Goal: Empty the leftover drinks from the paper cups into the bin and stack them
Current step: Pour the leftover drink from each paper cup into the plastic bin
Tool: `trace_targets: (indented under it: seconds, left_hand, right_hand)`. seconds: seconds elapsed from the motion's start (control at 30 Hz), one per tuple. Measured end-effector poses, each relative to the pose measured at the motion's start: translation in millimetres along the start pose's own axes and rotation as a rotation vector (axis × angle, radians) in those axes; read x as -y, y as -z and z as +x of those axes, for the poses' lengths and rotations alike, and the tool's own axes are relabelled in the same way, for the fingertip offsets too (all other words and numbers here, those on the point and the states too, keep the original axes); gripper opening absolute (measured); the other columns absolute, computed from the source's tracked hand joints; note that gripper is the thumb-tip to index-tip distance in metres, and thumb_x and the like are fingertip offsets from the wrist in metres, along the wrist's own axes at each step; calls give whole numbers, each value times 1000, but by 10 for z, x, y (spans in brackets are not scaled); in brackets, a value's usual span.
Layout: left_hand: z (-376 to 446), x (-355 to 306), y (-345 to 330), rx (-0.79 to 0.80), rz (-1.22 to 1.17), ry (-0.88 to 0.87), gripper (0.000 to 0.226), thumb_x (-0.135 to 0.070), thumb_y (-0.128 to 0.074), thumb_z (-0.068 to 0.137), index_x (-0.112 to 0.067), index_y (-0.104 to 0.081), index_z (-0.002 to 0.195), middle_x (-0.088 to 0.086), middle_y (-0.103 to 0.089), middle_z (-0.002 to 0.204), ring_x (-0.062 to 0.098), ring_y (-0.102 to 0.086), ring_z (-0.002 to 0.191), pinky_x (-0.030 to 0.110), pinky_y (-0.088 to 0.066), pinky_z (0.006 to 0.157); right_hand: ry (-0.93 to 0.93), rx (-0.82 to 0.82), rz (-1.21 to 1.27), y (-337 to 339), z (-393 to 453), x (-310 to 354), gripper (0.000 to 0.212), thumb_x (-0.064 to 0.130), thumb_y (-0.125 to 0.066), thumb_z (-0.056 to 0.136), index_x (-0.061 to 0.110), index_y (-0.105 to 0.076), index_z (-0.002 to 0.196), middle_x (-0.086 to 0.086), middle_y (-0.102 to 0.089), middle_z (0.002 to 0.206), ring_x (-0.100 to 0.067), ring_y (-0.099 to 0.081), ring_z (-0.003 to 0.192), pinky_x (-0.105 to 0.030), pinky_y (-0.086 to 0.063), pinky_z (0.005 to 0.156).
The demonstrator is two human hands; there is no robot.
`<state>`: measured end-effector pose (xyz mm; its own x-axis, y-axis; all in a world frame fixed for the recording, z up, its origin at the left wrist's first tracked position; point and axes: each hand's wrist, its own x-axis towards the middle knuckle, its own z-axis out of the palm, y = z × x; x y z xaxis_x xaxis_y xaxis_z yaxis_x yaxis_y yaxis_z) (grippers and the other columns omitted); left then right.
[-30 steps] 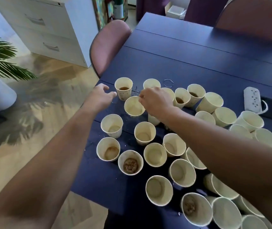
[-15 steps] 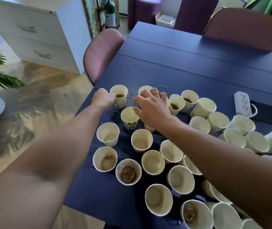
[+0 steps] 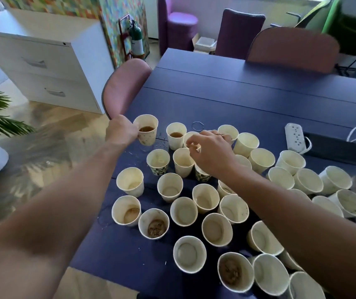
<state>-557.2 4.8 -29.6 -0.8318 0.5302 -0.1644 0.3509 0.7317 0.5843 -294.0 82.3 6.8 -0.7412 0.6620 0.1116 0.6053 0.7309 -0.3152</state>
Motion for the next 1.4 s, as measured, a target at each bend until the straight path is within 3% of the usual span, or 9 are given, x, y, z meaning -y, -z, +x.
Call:
trace_targets:
  seconds: [0.27, 0.47, 0.6, 0.7, 0.9, 1.1, 1.2, 1.27, 1.4]
  left_hand:
    - [-868, -980, 562, -8, -81, -188, 32, -26, -60, 90, -7, -76, 70, 5, -74, 64, 19, -74, 73, 37, -59, 84]
    - [-1493, -1649, 758, 78, -62, -336, 31, -25, -58, 85, -13, -77, 63, 0, -74, 63, 17, -73, 72, 35, -61, 80]
    - [-1916, -2033, 716, 102, -23, -459, 30, -20, -58, 89, -10, -79, 71, -5, -73, 62, -8, -60, 50, 3, -41, 48]
    - [-2211, -2262, 580, 178, -1, -517, 30, -19, -56, 90, -10, -77, 70, -11, -66, 50, -4, -55, 41, 6, -36, 41]
    - [-2659, -2631, 157, 389, -114, -590, 31, -18, -58, 85, -6, -74, 61, 5, -74, 63, 12, -62, 57, 32, -55, 67]
    - [-3049, -2931, -220, 450, -156, -672, 31, -15, -57, 87, 9, -71, 74, 1, -71, 58, 1, -55, 41, 12, -39, 45]
    - [-3199, -3063, -360, 476, -195, -729, 37, -26, -59, 93, 4, -73, 74, 2, -73, 61, 5, -60, 47, 21, -48, 56]
    - [-3292, -3141, -429, 506, -267, -743, 42, -37, -59, 96, -4, -73, 74, 4, -74, 65, 10, -63, 53, 29, -53, 65]
    - [-3481, -3251, -580, 513, -354, -795, 34, -40, -58, 99, -14, -75, 84, -4, -74, 66, 6, -61, 52, 21, -52, 61]
  right_hand:
    - [-46, 25, 155, 404, -181, -136, 28, 36, -61, 94, 33, -64, 121, 9, -66, 108, -18, -60, 105, -44, -44, 97]
    - [-122, -9, 544, 891, -430, -302, 74, 52, -74, 82, 32, -41, 145, 5, -57, 135, -13, -53, 121, -32, -44, 98]
    - [-124, -25, 675, 1175, -696, -509, 88, 49, -79, 78, 34, -29, 150, 6, -51, 144, -12, -50, 124, -35, -40, 103]
    - [-134, -64, 720, 1327, -892, -705, 90, 49, -83, 73, 36, -33, 146, 14, -56, 135, -8, -51, 123, -37, -42, 102]
    - [-205, -225, 834, 1504, -1312, -1123, 85, 39, -90, 67, 33, -42, 136, 14, -60, 122, -6, -59, 109, -37, -58, 87]
    - [-259, -355, 859, 1556, -1689, -1545, 85, 38, -92, 57, 21, -51, 130, -2, -67, 118, -22, -65, 111, -53, -54, 92]
    - [-289, -451, 829, 1633, -1876, -1721, 78, 37, -90, 60, 17, -55, 127, -4, -69, 115, -26, -65, 109, -55, -53, 91]
    - [-329, -504, 801, 1731, -2003, -1820, 74, 32, -90, 61, 15, -57, 125, -3, -70, 112, -22, -66, 107, -52, -54, 91]
    - [-397, -586, 741, 1971, -2297, -2070, 73, 32, -88, 59, 16, -56, 122, 4, -69, 106, -12, -65, 99, -35, -54, 84]
